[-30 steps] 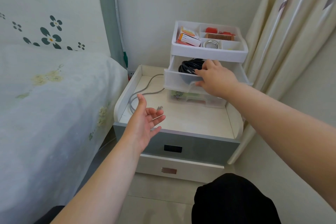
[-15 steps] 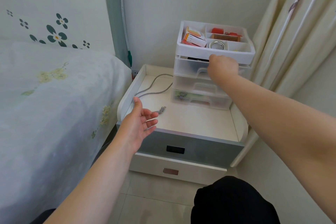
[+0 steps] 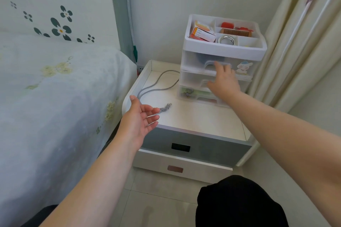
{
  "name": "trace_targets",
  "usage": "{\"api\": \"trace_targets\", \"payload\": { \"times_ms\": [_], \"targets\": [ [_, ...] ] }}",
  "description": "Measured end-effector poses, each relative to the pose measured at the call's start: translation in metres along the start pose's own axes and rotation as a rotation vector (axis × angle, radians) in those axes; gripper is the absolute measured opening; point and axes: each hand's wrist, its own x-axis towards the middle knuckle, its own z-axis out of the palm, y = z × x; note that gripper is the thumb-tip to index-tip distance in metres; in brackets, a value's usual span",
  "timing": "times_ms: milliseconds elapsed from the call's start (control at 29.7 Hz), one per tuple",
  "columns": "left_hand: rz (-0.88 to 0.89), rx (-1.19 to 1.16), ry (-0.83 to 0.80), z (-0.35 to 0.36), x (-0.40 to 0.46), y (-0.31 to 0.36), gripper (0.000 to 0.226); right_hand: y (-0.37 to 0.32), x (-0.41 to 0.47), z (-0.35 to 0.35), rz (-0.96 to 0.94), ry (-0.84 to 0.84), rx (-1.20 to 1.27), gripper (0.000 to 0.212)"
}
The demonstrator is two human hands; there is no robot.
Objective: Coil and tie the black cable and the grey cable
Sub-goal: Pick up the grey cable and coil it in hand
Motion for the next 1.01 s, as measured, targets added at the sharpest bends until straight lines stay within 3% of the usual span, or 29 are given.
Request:
{"api": "trace_targets", "payload": {
  "times_ms": [101, 202, 437, 572, 706, 841, 941, 1009],
  "targets": [
    [-0.01, 0.015, 0.045, -0.003, -0.001, 0.001, 0.054, -0.023, -0.023, 0.026, -0.155, -0.047, 0.091, 0.048],
    [-0.02, 0.004, 0.099, -0.007, -0.001, 0.004, 0.049, -0.051, -0.04, 0.064, -0.329, -0.3, 0.035, 0.037],
    [0.018, 0.006, 0.096, -0.019, -0.004, 0.016, 0.048, -0.082, -0.053, 0.136, -0.265, -0.535, -0.06, 0.058],
    [0.017, 0.034, 0.121, -0.026, -0.007, 0.023, 0.048, -0.091, -0.064, 0.145, -0.336, -0.338, -0.242, 0.037],
    [0.026, 0.121, 0.125, -0.027, -0.012, 0.025, 0.041, -0.107, -0.087, 0.131, -0.407, -0.363, -0.249, 0.036],
    [0.234, 0.468, 0.107, -0.029, -0.018, 0.025, 0.027, -0.129, -0.117, 0.085, -0.461, -0.441, -0.054, 0.031],
    [0.428, 1.027, 0.051, -0.035, -0.025, 0.022, 0.028, -0.136, -0.14, 0.047, -0.558, -0.433, 0.189, 0.021],
    [0.436, 1.401, -0.048, -0.039, -0.031, 0.018, 0.04, -0.131, -0.151, 0.034, -0.566, -0.432, 0.354, 0.011]
  ]
}}
